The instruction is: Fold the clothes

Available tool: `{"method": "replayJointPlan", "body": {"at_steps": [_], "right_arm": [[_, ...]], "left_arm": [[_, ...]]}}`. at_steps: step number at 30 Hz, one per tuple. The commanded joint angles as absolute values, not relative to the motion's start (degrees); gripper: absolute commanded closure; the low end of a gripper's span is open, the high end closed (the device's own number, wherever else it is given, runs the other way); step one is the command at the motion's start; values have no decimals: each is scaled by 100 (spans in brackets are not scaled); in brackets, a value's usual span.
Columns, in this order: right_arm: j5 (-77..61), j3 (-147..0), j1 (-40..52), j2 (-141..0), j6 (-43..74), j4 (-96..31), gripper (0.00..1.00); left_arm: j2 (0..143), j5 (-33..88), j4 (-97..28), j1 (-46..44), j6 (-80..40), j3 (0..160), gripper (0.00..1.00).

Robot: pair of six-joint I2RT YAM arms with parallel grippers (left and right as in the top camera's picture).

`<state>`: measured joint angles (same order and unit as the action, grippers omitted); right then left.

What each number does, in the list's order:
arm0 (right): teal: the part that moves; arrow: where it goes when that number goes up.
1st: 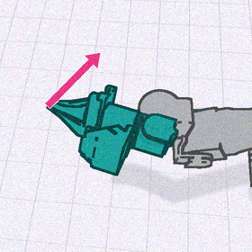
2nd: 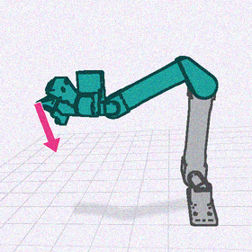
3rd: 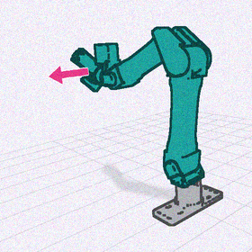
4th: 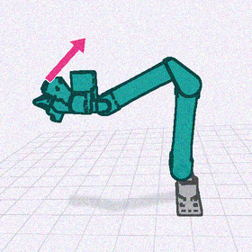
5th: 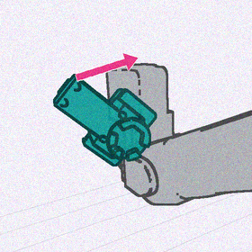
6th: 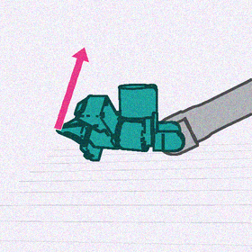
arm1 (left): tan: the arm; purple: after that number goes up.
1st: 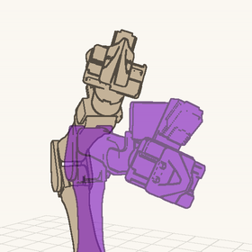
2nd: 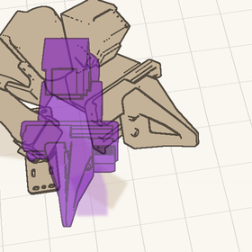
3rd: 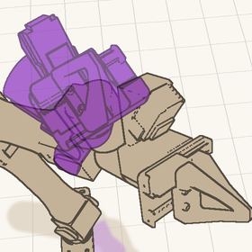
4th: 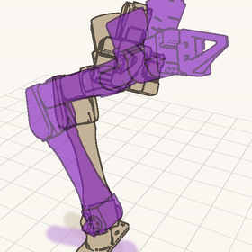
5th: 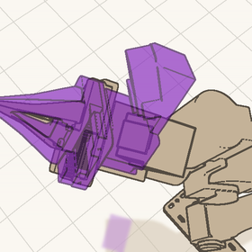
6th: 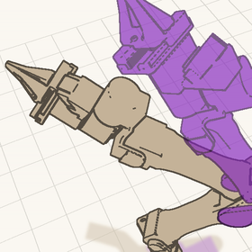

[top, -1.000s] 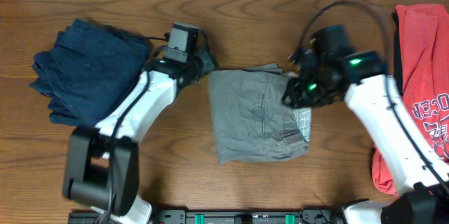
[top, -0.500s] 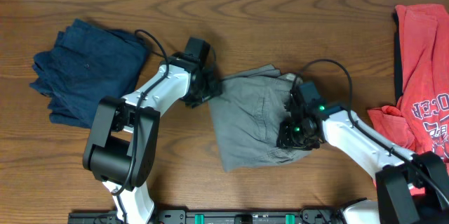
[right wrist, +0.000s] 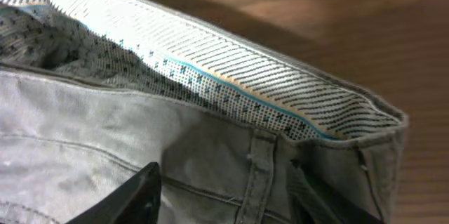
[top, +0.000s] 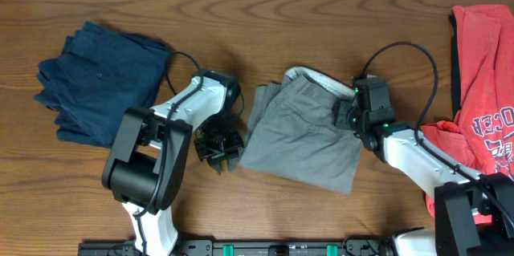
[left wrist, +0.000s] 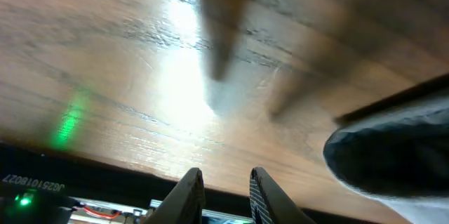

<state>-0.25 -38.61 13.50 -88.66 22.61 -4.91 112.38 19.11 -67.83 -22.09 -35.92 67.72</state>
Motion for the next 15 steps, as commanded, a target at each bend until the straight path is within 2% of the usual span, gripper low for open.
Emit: {"method": "replayJointPlan", "body": {"at_steps": [1, 4, 6, 8, 9, 13, 15], "right_arm": [[-139, -4226, 1293, -8892, 1785, -729, 40], [-156, -4318, 1304, -8892, 1787, -1017, 37], [-156, -4318, 1304, -8895, 1789, -1129, 37], [-156, -4318, 1304, -8895, 1793, -1229, 36], [-156, -4318, 1304, -8895, 1793, -1271, 36], [-156, -4318, 1304, -8895, 1793, -1428, 34], [-156, -4318, 1304, -8895, 1793, -1496, 34]], "left_arm": [[10881, 1898, -6775, -2147, -3393, 6744, 75], [10357, 1883, -6318, -2047, -3105, 6801, 73], [9990, 1883, -5714, -1992, -2775, 6827, 65], [9692, 1881, -4950, -1970, -2453, 6827, 26], [9596, 1883, -4578, -1973, -2362, 6827, 16], [9550, 2187, -3507, -1984, -1616, 6827, 1], [9682, 2386, -3208, -1981, -1470, 6827, 2]]}}
